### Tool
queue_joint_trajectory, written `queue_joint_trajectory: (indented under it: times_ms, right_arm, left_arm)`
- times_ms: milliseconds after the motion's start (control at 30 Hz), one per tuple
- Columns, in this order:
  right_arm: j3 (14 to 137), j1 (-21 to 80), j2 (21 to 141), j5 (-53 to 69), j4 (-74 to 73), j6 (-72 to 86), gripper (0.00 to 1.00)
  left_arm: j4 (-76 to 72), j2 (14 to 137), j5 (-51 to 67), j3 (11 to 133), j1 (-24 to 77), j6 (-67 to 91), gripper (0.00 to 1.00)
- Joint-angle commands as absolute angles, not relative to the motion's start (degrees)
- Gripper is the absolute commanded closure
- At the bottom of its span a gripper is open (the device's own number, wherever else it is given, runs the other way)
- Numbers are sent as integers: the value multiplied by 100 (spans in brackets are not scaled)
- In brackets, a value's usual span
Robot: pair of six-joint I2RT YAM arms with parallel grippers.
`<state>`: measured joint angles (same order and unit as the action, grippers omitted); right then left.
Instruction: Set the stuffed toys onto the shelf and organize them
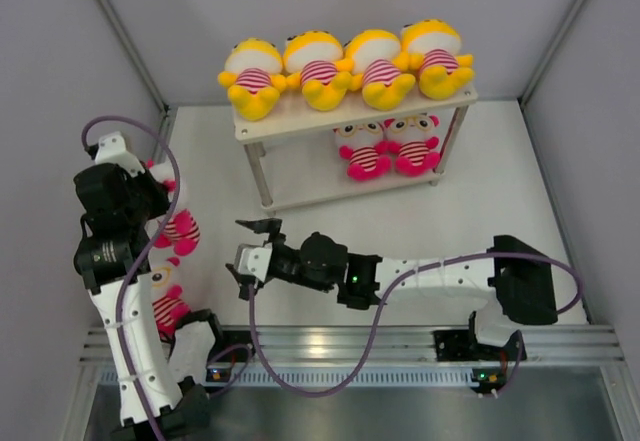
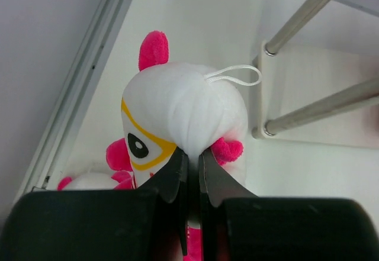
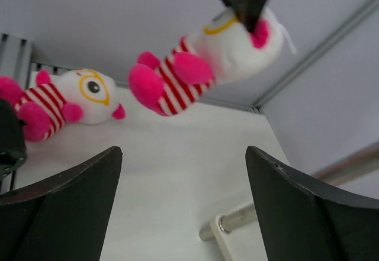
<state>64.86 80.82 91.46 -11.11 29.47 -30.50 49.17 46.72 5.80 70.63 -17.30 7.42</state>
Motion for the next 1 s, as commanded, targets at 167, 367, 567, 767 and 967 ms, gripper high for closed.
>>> queue_joint_trajectory:
  times_ms: [167, 367, 567, 767, 967]
  right_arm:
    - [7224, 8262, 9782, 728, 2875, -4930, 13]
    - [7698, 8507, 10264, 143, 2270, -5984, 12]
    - [8060, 8517, 10635, -395, 1584, -6652, 14]
    - [8068, 8455, 10705, -720, 1397, -6794, 17]
    - [8437, 8394, 11100, -1387, 1345, -7136, 30]
  left_arm:
    - [6038, 4588, 2056, 7814, -1731, 1556, 100]
    - [6170, 4509, 2100, 7831, -1731, 1468, 100]
    - [6232, 4500, 2101, 7892, -1731, 1477, 100]
    - [6231, 4544, 2197, 7910, -1731, 1494, 100]
    - [6240, 4465, 2259, 7875, -1731, 1441, 100]
